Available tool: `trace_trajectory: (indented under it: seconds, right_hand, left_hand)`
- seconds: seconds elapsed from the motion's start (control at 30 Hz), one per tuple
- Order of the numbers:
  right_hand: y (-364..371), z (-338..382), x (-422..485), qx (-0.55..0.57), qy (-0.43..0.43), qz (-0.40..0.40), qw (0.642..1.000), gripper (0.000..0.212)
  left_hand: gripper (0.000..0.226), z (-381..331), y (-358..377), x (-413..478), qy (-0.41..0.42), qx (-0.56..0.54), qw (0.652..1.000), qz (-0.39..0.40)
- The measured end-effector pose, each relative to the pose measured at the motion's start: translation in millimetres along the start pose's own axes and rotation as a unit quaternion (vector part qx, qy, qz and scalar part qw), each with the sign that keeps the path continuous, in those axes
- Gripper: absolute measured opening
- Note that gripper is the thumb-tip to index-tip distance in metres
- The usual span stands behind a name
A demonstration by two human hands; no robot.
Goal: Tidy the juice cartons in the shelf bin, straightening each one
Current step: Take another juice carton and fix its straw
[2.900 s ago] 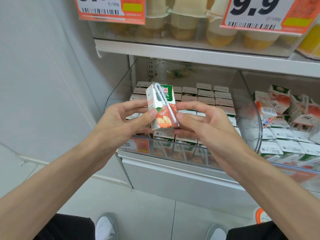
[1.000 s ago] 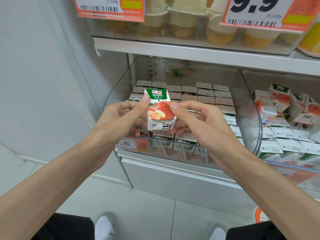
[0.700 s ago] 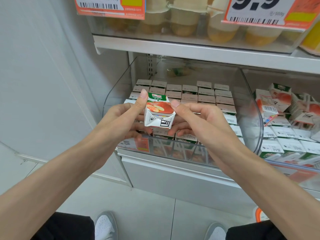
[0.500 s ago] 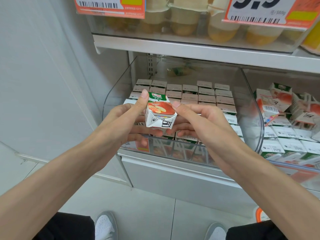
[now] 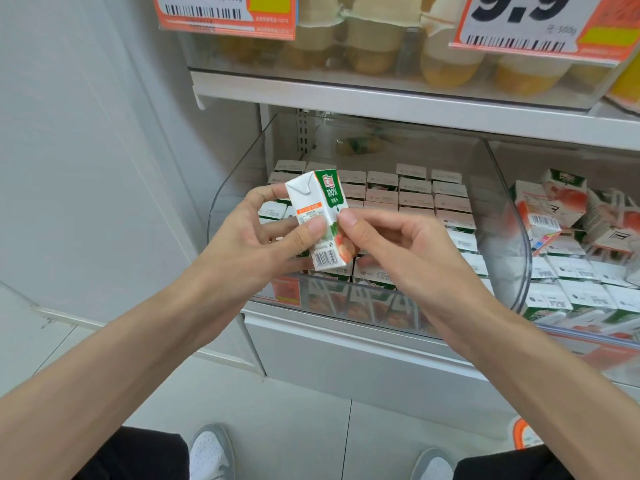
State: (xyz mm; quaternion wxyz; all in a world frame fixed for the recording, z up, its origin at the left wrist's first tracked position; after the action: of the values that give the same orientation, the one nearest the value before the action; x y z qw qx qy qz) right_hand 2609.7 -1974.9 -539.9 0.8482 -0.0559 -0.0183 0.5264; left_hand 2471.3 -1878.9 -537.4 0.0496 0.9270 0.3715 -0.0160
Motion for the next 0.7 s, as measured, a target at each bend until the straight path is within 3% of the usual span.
trace_trajectory:
  seconds: [0.2,0.37,0.53,0.7]
  right_hand:
    - [1,3,3,-0.009,-0.027,0.022,0.999,0.041]
    - [0,5,5,-0.042,-0.039,0.039,0.998,0.05]
    - [-8,7,9,-0.096,-0.06,0.007,0.994,0.05]
    - [-19,1,13,-0.07,-0.029,0.021,0.997,0.053]
  left_hand:
    - [0.05,-8,-6,2,0.053,0.094,0.994,0.007]
    - [0.053,-2,-8,8,0.035,0.086,0.995,0.025]
    - [0.05,3,-1,18,0.018,0.061,0.996,0.06]
    - [0.048,-1,-5,26,0.024,0.089,0.991,0.099]
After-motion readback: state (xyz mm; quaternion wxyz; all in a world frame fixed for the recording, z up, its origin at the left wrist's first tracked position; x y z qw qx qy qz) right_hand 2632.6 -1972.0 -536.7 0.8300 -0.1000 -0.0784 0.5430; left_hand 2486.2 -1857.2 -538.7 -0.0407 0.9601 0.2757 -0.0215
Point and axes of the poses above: each hand's wrist, its own x-axis towards the middle knuckle, its own y-axis out of the palm, z = x × y, the point moved 9 cm from there along x, towards the middle knuckle
